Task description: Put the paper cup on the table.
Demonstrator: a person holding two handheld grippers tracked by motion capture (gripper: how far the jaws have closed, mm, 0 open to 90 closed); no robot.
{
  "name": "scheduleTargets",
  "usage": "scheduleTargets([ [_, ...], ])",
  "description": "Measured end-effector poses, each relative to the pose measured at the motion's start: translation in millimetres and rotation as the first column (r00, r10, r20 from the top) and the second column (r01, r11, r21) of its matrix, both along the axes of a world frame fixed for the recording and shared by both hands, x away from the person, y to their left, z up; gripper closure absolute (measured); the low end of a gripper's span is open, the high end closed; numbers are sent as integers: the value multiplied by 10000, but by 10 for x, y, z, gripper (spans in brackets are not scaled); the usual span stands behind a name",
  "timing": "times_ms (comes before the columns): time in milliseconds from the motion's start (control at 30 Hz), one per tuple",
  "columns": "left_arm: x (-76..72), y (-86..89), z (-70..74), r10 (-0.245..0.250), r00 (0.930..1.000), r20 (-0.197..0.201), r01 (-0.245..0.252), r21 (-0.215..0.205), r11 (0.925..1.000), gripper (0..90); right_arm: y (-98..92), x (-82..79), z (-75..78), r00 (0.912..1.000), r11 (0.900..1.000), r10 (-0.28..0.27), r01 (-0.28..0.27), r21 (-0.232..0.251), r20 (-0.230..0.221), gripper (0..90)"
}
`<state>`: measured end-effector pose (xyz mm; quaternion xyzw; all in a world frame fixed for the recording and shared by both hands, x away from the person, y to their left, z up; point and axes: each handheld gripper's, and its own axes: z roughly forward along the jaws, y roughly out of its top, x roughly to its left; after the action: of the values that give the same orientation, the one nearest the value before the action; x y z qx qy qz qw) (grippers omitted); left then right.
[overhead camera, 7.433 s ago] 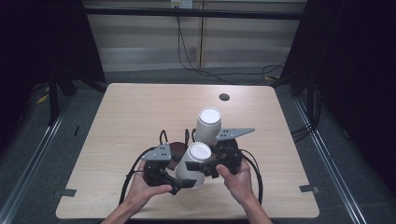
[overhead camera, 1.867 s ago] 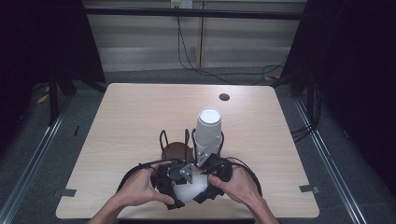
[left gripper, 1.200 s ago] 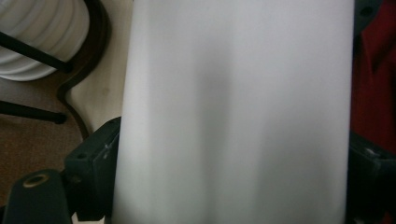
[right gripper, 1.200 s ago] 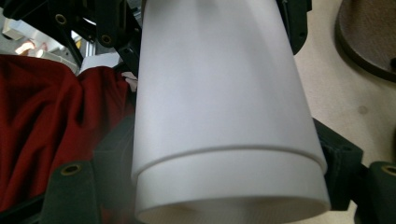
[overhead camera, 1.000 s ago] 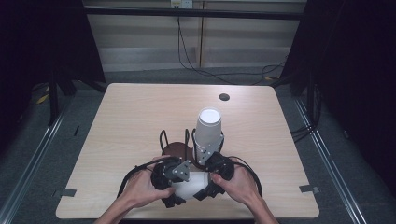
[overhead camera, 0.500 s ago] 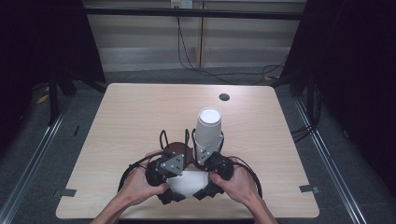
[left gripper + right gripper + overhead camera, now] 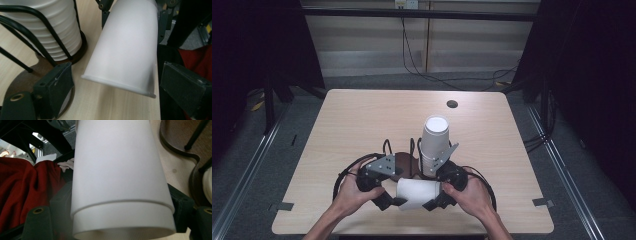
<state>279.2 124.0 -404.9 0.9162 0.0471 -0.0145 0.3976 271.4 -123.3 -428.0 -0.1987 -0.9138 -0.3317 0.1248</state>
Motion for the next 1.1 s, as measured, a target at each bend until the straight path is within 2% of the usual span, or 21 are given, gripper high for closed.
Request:
scheduleTargets([
  [67,4,31,7,110,9997,-206,-113,-165,9998,119,-32,3,3,9999,9999,-119,119,-6,-21,243],
  [133,-3,68,10,335,9992,-198,-343,-426,9985,162,-59,6,2,9997,9997,-222,222,55,-28,243],
  [167,-2,92,4,438,9988,-219,-450,-550,9975,154,-72,8,3,9996,9996,-266,266,42,-19,243],
  [200,2,119,-1,487,9986,-211,-496,-485,9976,159,-85,6,4,9994,9994,-334,335,74,-24,242],
  [267,-6,179,-31,761,9965,-349,-785,-733,9942,157,-102,3,3,9991,9990,-433,433,72,13,243],
  [433,-4,297,-76,1143,9922,-494,-1182,-851,9893,157,-128,2,-18,9987,9987,-505,504,118,65,242],
  [533,4,338,-111,1158,9916,-574,-1205,-875,9889,158,-141,2,-14,9980,9979,-605,602,221,153,242],
  [600,-1,356,-111,1290,9900,-578,-1340,-951,9864,157,-163,8,-8,9976,9971,-638,626,434,283,242],
  [700,-9,376,-136,1388,9870,-809,-1482,-1249,9810,157,-203,8,15,9968,9943,-742,717,788,292,241],
  [867,-14,367,-223,1413,9854,-953,-1513,-1078,9826,158,-248,7,8,9955,9878,-864,804,1337,395,241],
  [933,-14,372,-233,1432,9845,-1013,-1548,-1178,9809,158,-256,3,8,9955,9859,-849,778,1481,423,240],
  [1000,-27,384,-236,1532,9823,-1078,-1675,-1394,9760,158,-263,0,16,9946,9838,-880,781,1616,548,240],
  [1100,-33,404,-232,1507,9816,-1170,-1675,-1501,9744,158,-279,3,23,9927,9790,-1040,914,1821,610,240],
])
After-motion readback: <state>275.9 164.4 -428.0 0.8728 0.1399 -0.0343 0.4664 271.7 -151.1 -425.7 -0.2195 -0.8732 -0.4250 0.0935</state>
